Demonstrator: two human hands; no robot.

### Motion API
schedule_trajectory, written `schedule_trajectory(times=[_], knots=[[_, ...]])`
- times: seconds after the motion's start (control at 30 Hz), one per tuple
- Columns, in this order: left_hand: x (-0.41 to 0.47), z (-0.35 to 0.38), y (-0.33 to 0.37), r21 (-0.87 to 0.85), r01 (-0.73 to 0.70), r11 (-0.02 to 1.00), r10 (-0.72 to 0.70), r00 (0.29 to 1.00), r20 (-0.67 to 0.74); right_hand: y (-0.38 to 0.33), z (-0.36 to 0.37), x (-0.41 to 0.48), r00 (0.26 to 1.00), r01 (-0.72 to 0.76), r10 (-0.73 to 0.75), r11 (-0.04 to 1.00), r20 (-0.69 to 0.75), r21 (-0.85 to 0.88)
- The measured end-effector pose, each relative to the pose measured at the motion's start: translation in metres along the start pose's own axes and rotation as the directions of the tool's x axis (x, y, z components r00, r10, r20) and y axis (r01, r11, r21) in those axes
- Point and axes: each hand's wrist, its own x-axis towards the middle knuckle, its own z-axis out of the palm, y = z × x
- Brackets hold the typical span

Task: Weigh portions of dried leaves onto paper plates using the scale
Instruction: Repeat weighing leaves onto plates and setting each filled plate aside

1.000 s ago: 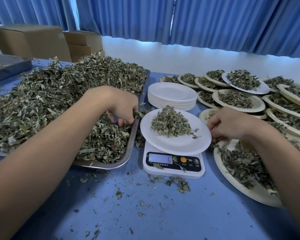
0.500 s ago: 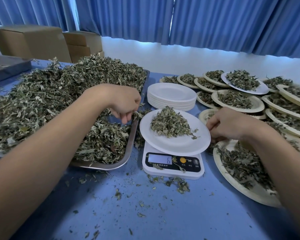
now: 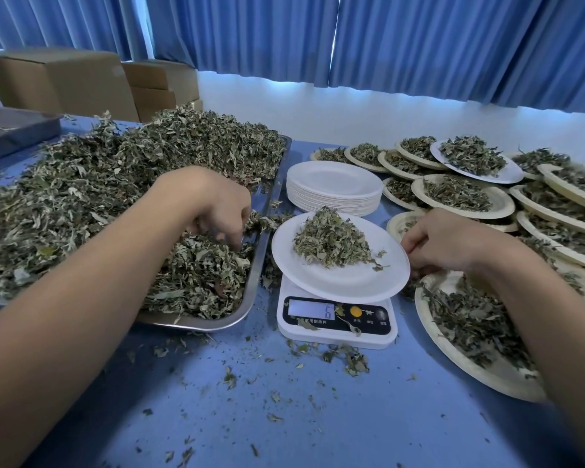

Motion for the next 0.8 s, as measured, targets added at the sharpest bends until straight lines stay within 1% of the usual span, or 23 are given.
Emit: schedule_trajectory(times=[0.13,0.2,0.27,0.37,0.47,0.53,0.6,0.67,0.7,0.73,0.8], knots=[[0.005,0.003,0.003,0.047,-0.049,0.998,0.047,0.998,0.039,0.001,0.0,0.001,1.0,0.002,-0.002,1.0,0.0,-0.01],[0.005,0.004,0.004,0.059,-0.064,0.996,0.062,0.997,0.036,0.001,0.0,0.001,1.0,0.002,-0.002,1.0,0.001,-0.005],[0.002,0.001,0.004,0.045,-0.073,0.996,0.075,0.997,-0.033,0.001,0.0,0.001,1.0,0.001,-0.001,1.0,0.003,0.001],[-0.004,-0.008,0.003,-0.027,-0.094,0.995,0.087,0.977,-0.193,0.001,-0.001,0.001,1.0,0.0,0.0,1.0,0.007,0.004],[-0.011,-0.015,0.003,-0.093,-0.103,0.99,0.067,0.944,-0.324,0.0,0.0,0.001,1.0,-0.002,0.002,1.0,0.007,-0.001],[-0.014,-0.016,0.007,-0.164,-0.142,0.976,0.06,0.903,-0.426,0.0,0.0,0.002,1.0,-0.004,0.004,1.0,0.003,0.004],[-0.016,-0.017,0.015,-0.28,-0.267,0.922,0.083,0.845,-0.529,0.001,0.0,0.002,1.0,-0.005,0.005,1.0,0.005,0.0],[-0.019,-0.015,0.029,-0.391,-0.442,0.807,0.141,0.788,-0.599,0.001,-0.001,0.002,1.0,-0.006,0.006,1.0,0.009,-0.012],[-0.021,-0.013,0.036,-0.438,-0.51,0.74,0.178,0.777,-0.604,0.001,-0.001,0.002,1.0,-0.006,0.006,1.0,0.009,-0.015],[-0.023,-0.012,0.042,-0.478,-0.55,0.685,0.217,0.78,-0.587,0.001,-0.001,0.003,1.0,-0.003,0.003,1.0,0.009,-0.017],[-0.023,-0.01,0.048,-0.535,-0.567,0.626,0.255,0.797,-0.547,0.002,-0.001,0.003,1.0,0.002,-0.002,1.0,0.005,-0.018]])
